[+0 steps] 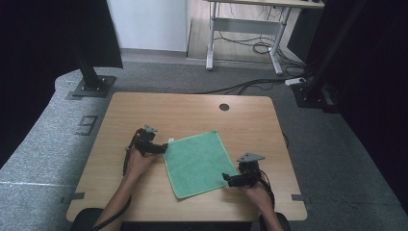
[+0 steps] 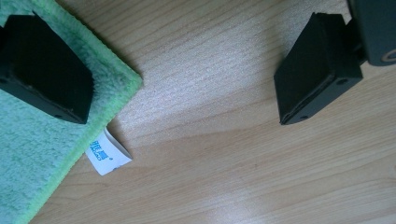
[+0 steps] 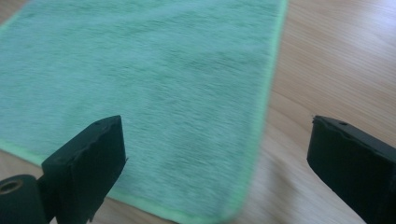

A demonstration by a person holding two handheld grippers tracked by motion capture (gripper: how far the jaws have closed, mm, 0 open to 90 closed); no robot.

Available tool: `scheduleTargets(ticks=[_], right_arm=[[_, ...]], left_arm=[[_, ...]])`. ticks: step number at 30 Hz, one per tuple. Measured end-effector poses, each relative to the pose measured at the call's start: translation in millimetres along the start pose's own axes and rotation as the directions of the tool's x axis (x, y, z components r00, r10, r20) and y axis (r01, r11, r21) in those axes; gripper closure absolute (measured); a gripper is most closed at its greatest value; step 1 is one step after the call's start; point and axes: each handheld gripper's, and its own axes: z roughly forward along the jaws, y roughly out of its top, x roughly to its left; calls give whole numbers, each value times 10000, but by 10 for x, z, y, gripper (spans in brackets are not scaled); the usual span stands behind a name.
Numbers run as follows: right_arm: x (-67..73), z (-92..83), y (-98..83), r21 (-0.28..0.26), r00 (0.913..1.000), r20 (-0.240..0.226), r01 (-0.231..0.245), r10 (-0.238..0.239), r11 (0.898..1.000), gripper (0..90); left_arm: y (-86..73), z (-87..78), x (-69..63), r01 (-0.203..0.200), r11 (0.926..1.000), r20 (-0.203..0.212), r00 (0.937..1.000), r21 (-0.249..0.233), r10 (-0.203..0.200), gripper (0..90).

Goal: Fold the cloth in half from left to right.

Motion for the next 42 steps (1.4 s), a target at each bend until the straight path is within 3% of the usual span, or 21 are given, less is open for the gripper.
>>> scheduleTargets(ticks=[5, 8, 12, 17, 20, 21, 22, 24, 27, 28, 31, 32, 33, 34, 36, 38, 41, 42], right_arm=[[236, 87, 82, 36, 9967, -734, 359, -355, 9994, 60], [307, 112, 105, 57, 9946, -910, 512, -505, 9987, 68], [505, 195, 171, 98, 9854, -1375, 1023, -1000, 9947, 83], [656, 260, 218, 85, 9751, -1822, 1300, -1263, 9915, 92], [812, 313, 266, 72, 9614, -2306, 1559, -1501, 9877, 121], [812, 313, 266, 72, 9614, -2306, 1559, -1501, 9877, 121], [910, 350, 288, 138, 9528, -2561, 1719, -1627, 9850, 129], [942, 365, 293, 145, 9501, -2633, 1773, -1673, 9841, 131], [1077, 419, 311, 225, 9388, -2900, 2010, -1860, 9793, 138], [1155, 449, 317, 250, 9313, -3076, 2128, -1950, 9768, 154], [1224, 472, 321, 276, 9238, -3236, 2253, -2045, 9739, 173], [1317, 497, 324, 248, 9144, -3398, 2425, -2199, 9698, 200], [1317, 497, 324, 248, 9144, -3398, 2425, -2199, 9698, 200], [1396, 515, 325, 225, 9062, -3489, 2628, -2388, 9646, 237], [1425, 521, 325, 219, 9031, -3526, 2698, -2451, 9627, 260], [1533, 536, 322, 156, 8895, -3576, 3104, -2846, 9505, 337], [1578, 543, 318, 209, 8855, -3546, 3286, -3003, 9442, 399], [1608, 561, 306, 323, 8778, -3430, 3669, -3345, 9297, 481]], left_arm=[[-5, -4, -4, -2, 10000, -6, 10000, -43, 2, 59], [-5, -6, -4, -29, 10000, 12, 10000, -42, 29, 66], [-5, -7, -2, -47, 10000, 13, 10000, -27, 47, 66], [-6, -7, -2, -49, 10000, 8, 10000, -29, 49, 66], [-6, -7, -2, -50, 10000, 11, 10000, -29, 50, 66], [-6, -7, -2, -50, 10000, 11, 10000, -29, 50, 66], [-6, -5, -2, -50, 10000, 7, 10000, -43, 50, 66], [-6, -4, -3, -25, 10000, 9, 10000, -60, 25, 65], [-5, -1, -2, -3, 10000, -3, 10000, -51, 3, 60], [-2, 2, -1, 28, 10000, -16, 10000, -18, -28, 50], [-1, 2, 1, 43, 10000, -29, 10000, 0, -43, 44], [-1, 2, 1, 44, 10000, -35, 10000, 0, -44, 44], [-1, 2, 1, 41, 10000, -32, 10000, 3, -41, 44], [-1, 1, 1, 41, 10000, -35, 10000, 17, -41, 44], [-1, 1, 1, 41, 10000, -34, 10000, 16, -41, 44], [-1, 1, 1, 41, 10000, -30, 10000, 16, -41, 44], [-1, 0, 0, 38, 10000, -29, 10000, 6, -38, 48], [-3, -3, -1, 16, 10000, -6, 10000, -17, -16, 54]])
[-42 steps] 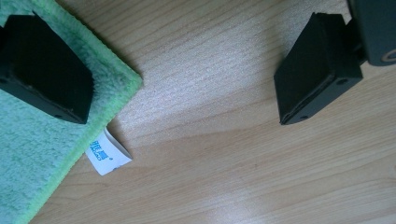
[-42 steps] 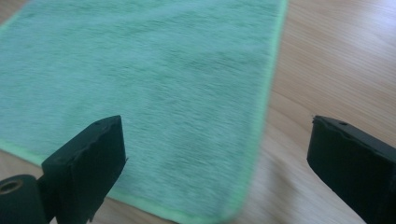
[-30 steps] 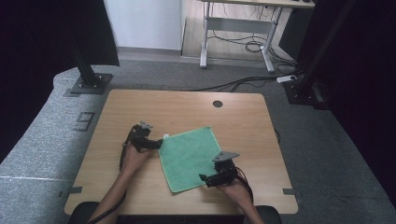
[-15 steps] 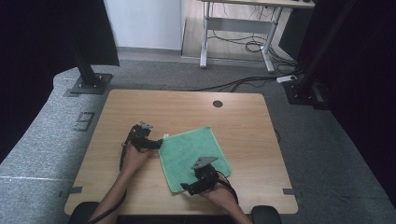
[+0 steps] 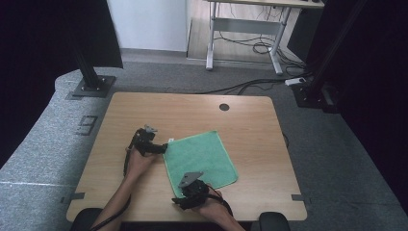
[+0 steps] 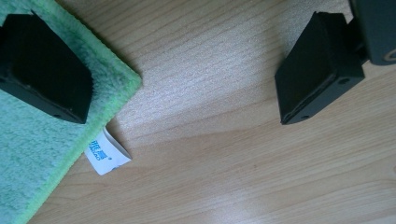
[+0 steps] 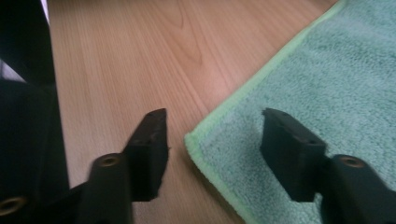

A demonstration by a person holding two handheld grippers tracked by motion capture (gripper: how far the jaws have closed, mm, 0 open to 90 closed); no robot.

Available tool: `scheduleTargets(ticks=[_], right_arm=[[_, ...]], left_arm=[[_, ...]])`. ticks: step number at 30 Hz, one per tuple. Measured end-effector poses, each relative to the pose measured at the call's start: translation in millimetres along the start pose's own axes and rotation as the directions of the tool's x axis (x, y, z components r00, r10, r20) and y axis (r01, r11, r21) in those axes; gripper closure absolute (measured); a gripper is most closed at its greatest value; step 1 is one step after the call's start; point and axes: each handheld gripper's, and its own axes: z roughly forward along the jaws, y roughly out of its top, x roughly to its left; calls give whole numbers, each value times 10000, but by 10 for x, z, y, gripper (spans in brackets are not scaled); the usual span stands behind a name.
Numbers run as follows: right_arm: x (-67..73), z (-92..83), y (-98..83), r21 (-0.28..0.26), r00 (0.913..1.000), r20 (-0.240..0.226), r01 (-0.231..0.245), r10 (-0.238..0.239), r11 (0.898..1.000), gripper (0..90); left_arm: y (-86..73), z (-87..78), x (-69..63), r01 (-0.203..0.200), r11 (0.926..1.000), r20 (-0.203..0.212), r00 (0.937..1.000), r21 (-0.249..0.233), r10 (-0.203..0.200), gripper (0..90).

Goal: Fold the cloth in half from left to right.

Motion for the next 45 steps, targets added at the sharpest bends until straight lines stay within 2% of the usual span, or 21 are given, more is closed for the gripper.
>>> scheduleTargets(ticks=[1, 2, 4, 5, 6, 8, 11, 15, 16, 17, 22, 26, 29, 32, 35, 37, 40, 42, 45], right_arm=[[0, 0, 0, 0, 10000, 0, 0, 0, 10000, 481], [12, 13, -5, 201, 9998, 190, 84, -88, 9998, 554], [10, 8, -6, 237, 9991, 410, 126, -136, 9996, 627], [10, 8, -6, 237, 9991, 410, 126, -136, 9996, 627], [12, 5, -5, 267, 9988, 493, 44, -57, 9996, 666], [-5, -7, -6, 285, 9985, 547, -4, -11, 9996, 752], [-12, -24, -7, 285, 9988, 460, -156, 143, 9995, 840], [-9, -46, -1, 189, 9987, 494, -94, 85, 9998, 865], [-3, -60, 4, 81, 9989, 465, -94, 90, 9999, 867], [-3, -60, 4, 81, 9989, 465, -94, 90, 9999, 867], [7, -95, 20, -178, 9995, 286, -125, 130, 9998, 868], [20, -130, 41, -466, 9997, 5, -233, 233, 9986, 868], [28, -149, 51, -541, 9999, 35, -164, 166, 9984, 867], [17, -234, 71, -669, 9996, 221, -175, 191, 9976, 867], [-7, -286, 76, -758, 9991, 306, -259, 283, 9968, 867], [-73, -387, 71, -919, 9975, 544, -400, 451, 9950, 867], [-114, -445, 60, -988, 9961, 689, -476, 545, 9940, 867], [-164, -521, 37, -1046, 9936, 905, -579, 675, 9928, 868], [-190, -564, 16, -1037, 9915, 1086, -606, 719, 9928, 868]], left_arm=[[0, 0, 0, 0, 10000, 0, 10000, 0, 0, 62], [-4, -6, -3, -36, 10000, 26, 10000, -72, 36, 78], [-12, -21, -7, -126, 9997, 122, 9998, -225, 129, 137], [-12, -21, -7, -126, 9997, 122, 9998, -225, 129, 168], [-17, -28, -16, -212, 9994, 201, 9996, -281, 217, 168], [-27, -42, -34, -379, 9983, 384, 9985, -443, 396, 241], [-37, -60, -77, -663, 9959, 718, 9949, -618, 707, 426], [-44, -68, -129, -917, 9931, 1163, 9882, -736, 999, 660], [-42, -68, -147, -911, 9932, 1415, 9848, -731, 1007, 796], [-42, -68, -147, -911, 9932, 1415, 9848, -731, 1007, 846], [-6, -111, -168, -1074, 9931, 1356, 9843, -464, 1128, 868], [27, -230, -127, -911, 9945, 1412, 9852, -507, 975, 868], [48, -296, -115, -785, 9952, 1509, 9848, -582, 865, 867], [93, -327, -132, -677, 9949, 1685, 9825, -745, 794, 864], [121, -320, -150, -753, 9944, 1663, 9822, -740, 868, 863], [151, -301, -161, -697, 9946, 1722, 9816, -775, 822, 862], [211, -285, -157, -550, 9948, 1769, 9818, -857, 695, 862], [291, -270, -162, -317, 9944, 1855, 9814, -1011, 501, 863], [349, -250, -185, -260, 9938, 1894, 9808, -1083, 463, 864]])
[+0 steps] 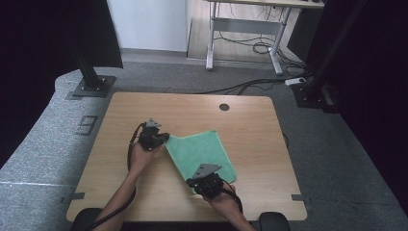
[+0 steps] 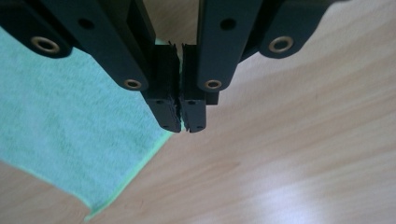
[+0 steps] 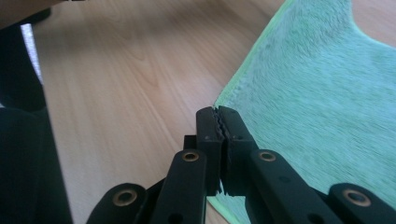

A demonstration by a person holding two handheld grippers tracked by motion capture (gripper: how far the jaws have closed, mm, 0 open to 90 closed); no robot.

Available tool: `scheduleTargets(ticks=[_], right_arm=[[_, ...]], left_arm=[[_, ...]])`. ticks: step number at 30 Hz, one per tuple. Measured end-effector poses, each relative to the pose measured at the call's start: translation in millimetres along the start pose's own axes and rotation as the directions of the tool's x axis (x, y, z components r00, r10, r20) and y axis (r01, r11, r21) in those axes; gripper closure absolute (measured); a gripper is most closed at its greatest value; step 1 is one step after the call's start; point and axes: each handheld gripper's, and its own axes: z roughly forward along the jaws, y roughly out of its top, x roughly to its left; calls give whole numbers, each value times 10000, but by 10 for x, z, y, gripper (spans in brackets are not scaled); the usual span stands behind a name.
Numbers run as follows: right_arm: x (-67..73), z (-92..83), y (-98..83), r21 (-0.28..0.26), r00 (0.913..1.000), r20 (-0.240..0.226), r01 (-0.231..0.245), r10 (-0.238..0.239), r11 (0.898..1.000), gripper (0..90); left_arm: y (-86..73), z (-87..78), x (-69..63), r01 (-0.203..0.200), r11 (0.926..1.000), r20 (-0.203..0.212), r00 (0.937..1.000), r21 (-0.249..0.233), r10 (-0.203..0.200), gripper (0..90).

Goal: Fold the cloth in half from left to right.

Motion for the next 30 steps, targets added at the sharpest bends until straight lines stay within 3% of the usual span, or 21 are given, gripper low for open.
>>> scheduleTargets(ticks=[11, 19, 30], right_arm=[[-214, -272, -141, -237, 9967, 638, -491, 505, 9985, 870], [-337, -383, -232, -268, 9931, 866, -768, 789, 9967, 870], [-499, -553, -359, -297, 9866, 1194, -1086, 1114, 9936, 870]], left_arm=[[390, 248, -231, -385, 9993, 270, 9989, 17, 384, 864], [544, 451, -389, -859, 9961, 307, 9959, 224, 852, 863], [741, 722, -634, -1617, 9854, 329, 9866, 540, 1601, 862]])
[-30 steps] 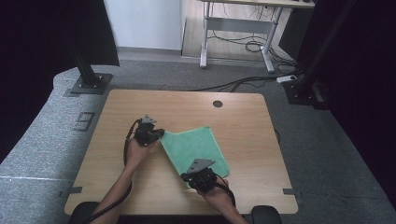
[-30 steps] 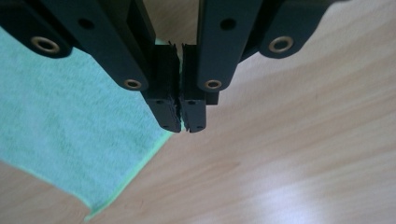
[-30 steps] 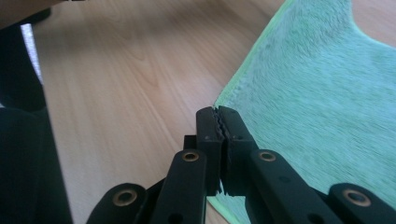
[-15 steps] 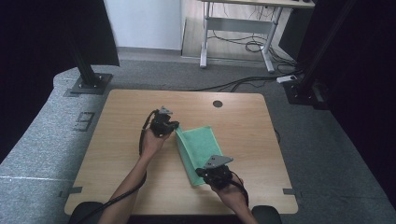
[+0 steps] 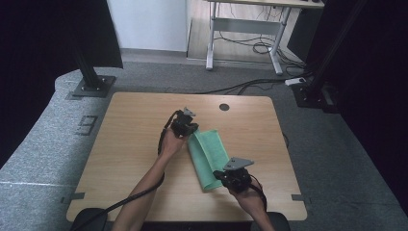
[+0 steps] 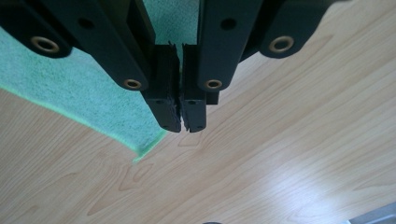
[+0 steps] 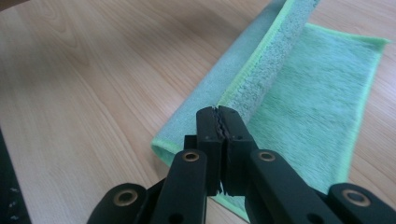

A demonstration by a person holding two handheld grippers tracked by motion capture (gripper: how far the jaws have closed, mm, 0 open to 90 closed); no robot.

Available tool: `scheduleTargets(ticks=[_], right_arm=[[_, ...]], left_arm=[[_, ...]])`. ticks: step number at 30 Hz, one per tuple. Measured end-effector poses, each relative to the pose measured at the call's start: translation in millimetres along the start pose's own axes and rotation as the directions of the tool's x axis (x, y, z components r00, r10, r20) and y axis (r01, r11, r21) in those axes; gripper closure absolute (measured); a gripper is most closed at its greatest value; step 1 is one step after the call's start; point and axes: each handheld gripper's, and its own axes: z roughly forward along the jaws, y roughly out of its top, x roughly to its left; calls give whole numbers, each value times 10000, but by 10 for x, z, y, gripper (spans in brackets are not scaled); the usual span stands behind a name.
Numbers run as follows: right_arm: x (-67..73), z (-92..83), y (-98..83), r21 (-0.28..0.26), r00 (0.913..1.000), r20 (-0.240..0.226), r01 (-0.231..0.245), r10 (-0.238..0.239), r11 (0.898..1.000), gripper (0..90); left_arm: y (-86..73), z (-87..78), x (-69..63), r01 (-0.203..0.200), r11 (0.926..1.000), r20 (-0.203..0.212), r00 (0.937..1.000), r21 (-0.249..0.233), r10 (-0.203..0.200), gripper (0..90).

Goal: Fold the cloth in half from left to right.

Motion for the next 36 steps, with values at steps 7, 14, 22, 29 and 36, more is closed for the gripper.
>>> scheduleTargets(ticks=[7, 14, 22, 29, 36], right_arm=[[-132, -85, -59, 30, 9993, 283, -261, 260, 9997, 870], [-246, -96, -129, 341, 9984, 308, -475, 465, 9983, 870], [-316, -39, -194, 795, 9978, 335, -591, 566, 9951, 870], [-358, -9, -233, 1162, 9971, 413, -680, 635, 9909, 869], [-417, 4, -273, 1402, 9958, 564, -798, 725, 9869, 843]], left_arm=[[126, 129, -113, -376, 9993, -81, 9993, -75, 375, 862], [193, 297, -209, -587, 9982, -61, 9983, 127, 588, 861], [206, 452, -264, -816, 9958, -72, 9966, 406, 820, 858], [221, 570, -303, -905, 9945, -80, 9958, 531, 910, 851], [221, 595, -301, -527, 9981, 33, 9986, 315, 526, 618]])
